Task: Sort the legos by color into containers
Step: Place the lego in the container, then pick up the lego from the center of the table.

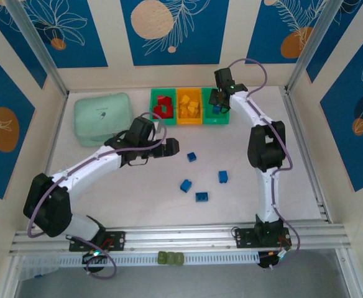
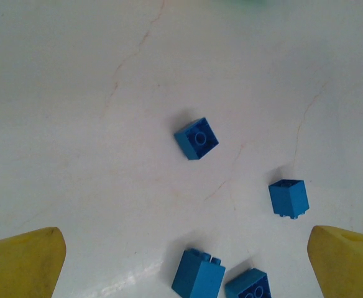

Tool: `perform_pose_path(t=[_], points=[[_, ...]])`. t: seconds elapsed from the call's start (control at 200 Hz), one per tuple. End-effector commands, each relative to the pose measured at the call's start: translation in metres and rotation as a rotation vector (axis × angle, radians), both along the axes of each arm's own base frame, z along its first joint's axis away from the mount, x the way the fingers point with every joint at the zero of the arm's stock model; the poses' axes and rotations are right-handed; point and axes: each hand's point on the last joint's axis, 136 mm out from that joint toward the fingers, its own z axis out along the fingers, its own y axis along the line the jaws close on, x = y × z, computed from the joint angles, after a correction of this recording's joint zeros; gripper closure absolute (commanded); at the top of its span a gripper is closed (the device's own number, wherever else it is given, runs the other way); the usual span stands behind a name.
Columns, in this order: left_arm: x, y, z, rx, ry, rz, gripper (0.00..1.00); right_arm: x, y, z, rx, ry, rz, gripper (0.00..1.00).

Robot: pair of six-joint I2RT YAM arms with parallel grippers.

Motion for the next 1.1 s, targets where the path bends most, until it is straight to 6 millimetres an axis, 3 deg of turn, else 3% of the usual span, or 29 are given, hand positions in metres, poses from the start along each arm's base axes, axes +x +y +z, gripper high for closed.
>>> perform_pose_path(t=[0.0,0.17,0.3,0.465,0.8,1.095], points=[[0.007,-0.01,0.014,-0.019,-0.025,-0.017,0.01,0.009,0.005,-0.003,-0.015,0.036,0.041,0.43],[0.007,-0.011,0.018,-0.024,-0.036,-0.024,0.01,0.003,0.014,0.019,0.016,0.016,0.069,0.38],[0.001,-0.008,0.017,-0.02,-0.031,-0.03,0.01,-0.027,0.019,0.027,0.05,0.014,0.078,0.37],[-0.012,0.0,0.012,-0.016,-0.02,-0.038,0.01,-0.083,0.029,0.022,0.111,0.059,0.103,0.34],[-0.038,0.03,-0.012,0.03,0.012,0.016,0.01,-0.185,0.068,-0.016,0.086,0.218,0.259,0.27],[-0.052,0.062,-0.029,0.066,0.001,0.139,0.01,-0.237,0.126,-0.058,0.071,0.321,0.469,0.21]])
